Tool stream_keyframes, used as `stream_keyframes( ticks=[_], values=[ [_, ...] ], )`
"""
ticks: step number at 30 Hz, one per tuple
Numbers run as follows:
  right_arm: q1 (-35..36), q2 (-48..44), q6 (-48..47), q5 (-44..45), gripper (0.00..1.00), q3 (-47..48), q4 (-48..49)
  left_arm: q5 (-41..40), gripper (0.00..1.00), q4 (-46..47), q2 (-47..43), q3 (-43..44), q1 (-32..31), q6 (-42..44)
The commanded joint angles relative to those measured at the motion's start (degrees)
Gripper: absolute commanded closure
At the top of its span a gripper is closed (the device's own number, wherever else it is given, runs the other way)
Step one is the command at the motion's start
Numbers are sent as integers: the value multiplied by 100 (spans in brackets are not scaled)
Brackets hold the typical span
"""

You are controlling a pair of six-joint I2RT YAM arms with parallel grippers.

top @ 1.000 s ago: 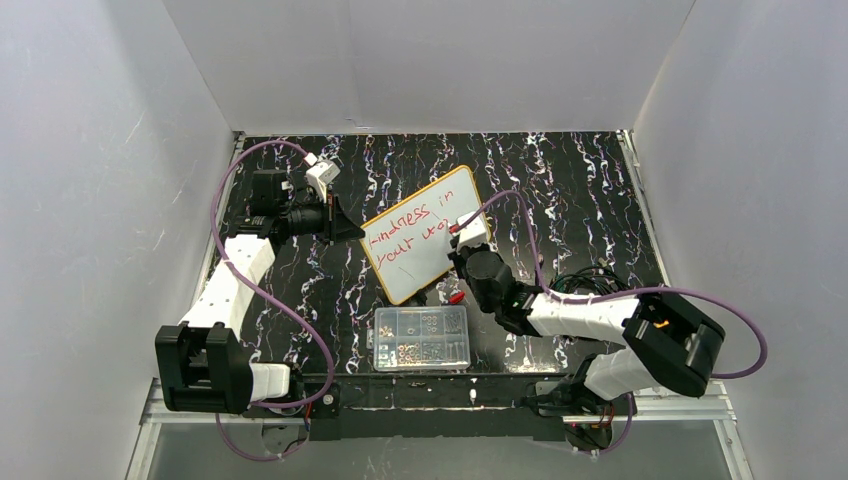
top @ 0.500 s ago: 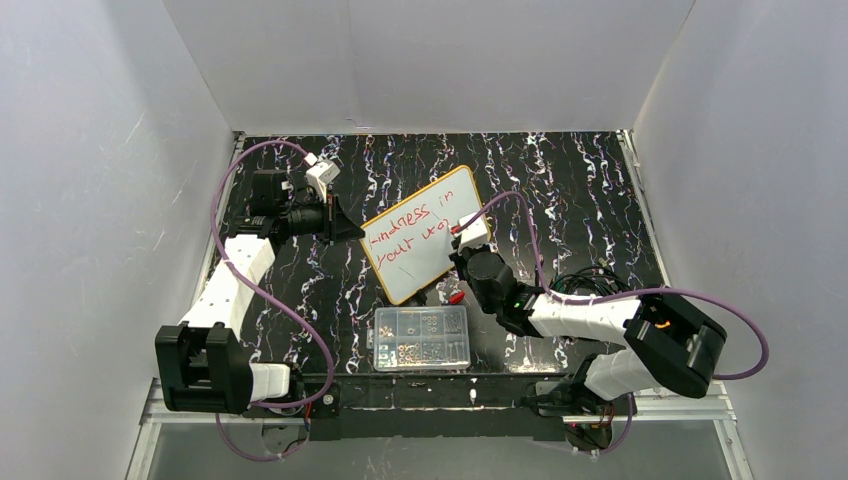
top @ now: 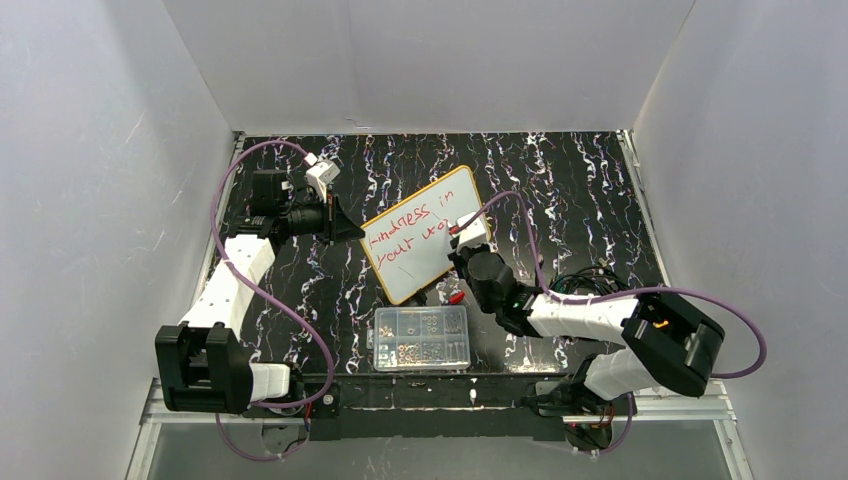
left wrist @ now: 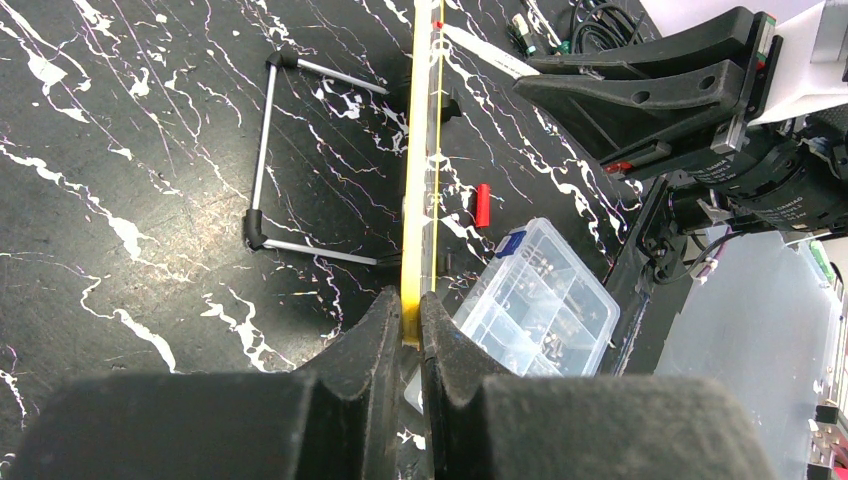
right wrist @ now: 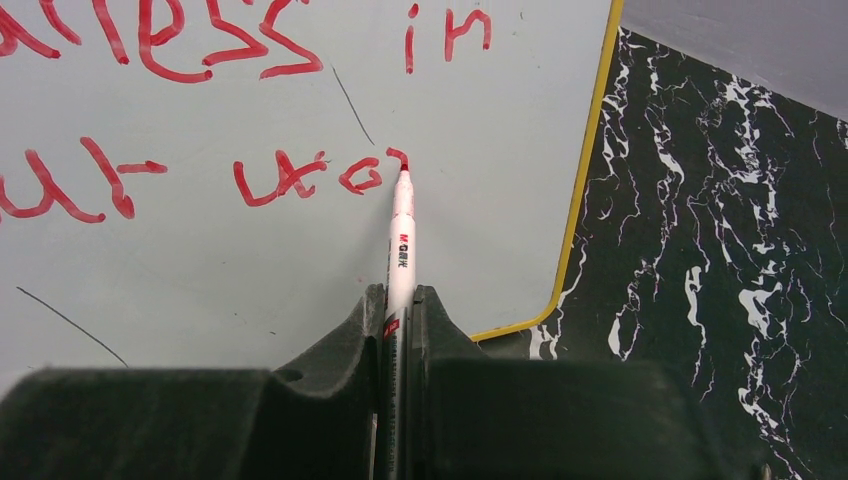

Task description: Write a sentence on the whiteboard

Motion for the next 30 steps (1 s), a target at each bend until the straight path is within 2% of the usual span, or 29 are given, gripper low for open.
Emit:
stream_keyframes(
  ticks=[1,30],
  values=[
    [-19,85,-171,169,99,219,438,245,100,-68,-263,-26,-38,111],
    [-27,292,-136,380,99,203,544,219,100,-64,-299,-44,-38,102]
  ],
)
